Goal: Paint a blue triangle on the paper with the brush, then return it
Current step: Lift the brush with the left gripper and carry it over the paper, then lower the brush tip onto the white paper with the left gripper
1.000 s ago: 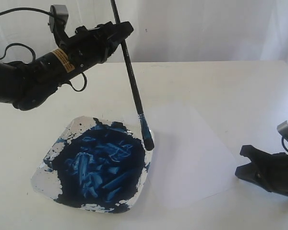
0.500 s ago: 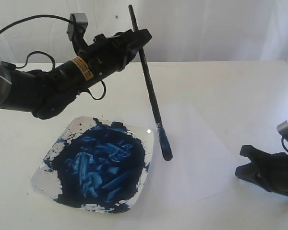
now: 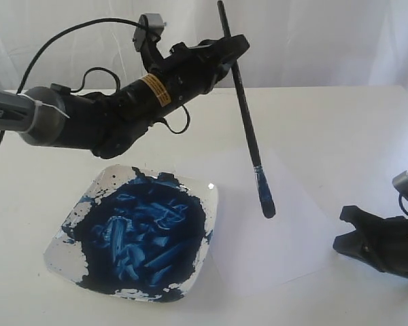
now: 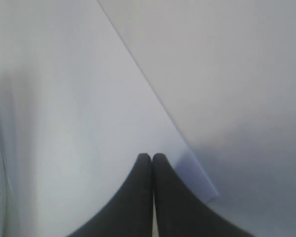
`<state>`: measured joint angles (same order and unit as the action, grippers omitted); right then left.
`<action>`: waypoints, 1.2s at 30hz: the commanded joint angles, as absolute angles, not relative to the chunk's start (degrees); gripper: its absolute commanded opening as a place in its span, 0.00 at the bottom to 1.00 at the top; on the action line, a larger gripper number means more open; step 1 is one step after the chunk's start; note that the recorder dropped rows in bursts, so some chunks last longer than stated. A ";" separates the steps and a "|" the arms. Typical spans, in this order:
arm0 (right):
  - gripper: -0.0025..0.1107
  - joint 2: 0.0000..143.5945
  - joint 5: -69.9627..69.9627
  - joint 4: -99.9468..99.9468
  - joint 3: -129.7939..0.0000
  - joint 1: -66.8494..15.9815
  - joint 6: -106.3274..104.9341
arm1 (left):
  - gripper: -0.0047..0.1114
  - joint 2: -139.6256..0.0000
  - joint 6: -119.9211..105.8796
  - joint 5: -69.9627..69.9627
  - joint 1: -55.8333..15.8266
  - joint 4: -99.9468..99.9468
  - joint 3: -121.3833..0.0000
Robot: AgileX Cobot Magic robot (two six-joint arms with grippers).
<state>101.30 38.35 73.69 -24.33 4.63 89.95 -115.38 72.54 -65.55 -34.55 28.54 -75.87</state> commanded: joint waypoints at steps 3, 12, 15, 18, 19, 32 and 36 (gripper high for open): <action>0.02 101.51 38.16 74.03 -24.51 4.53 89.90 | 0.04 -118.57 72.13 -63.30 -36.25 29.15 -80.79; 0.02 101.51 38.16 74.03 -24.51 4.53 89.90 | 0.04 -124.80 66.75 -60.15 -39.66 28.97 -85.89; 0.02 101.51 38.16 74.03 -24.51 4.53 89.90 | 0.04 -127.16 65.97 -60.37 -40.07 29.08 -87.81; 0.02 101.51 38.16 74.03 -24.51 4.53 89.90 | 0.04 -128.86 66.19 -63.19 -40.07 28.06 -88.88; 0.02 101.51 38.16 74.03 -24.51 4.53 89.90 | 0.04 -129.39 66.19 -63.83 -40.07 26.89 -89.29; 0.02 101.51 38.16 74.03 -24.51 4.53 89.90 | 0.04 -129.74 70.29 -67.25 -40.07 25.57 -93.72; 0.02 101.51 38.16 74.03 -24.51 4.53 89.90 | 0.04 -129.74 70.29 -63.86 -40.07 25.77 -93.73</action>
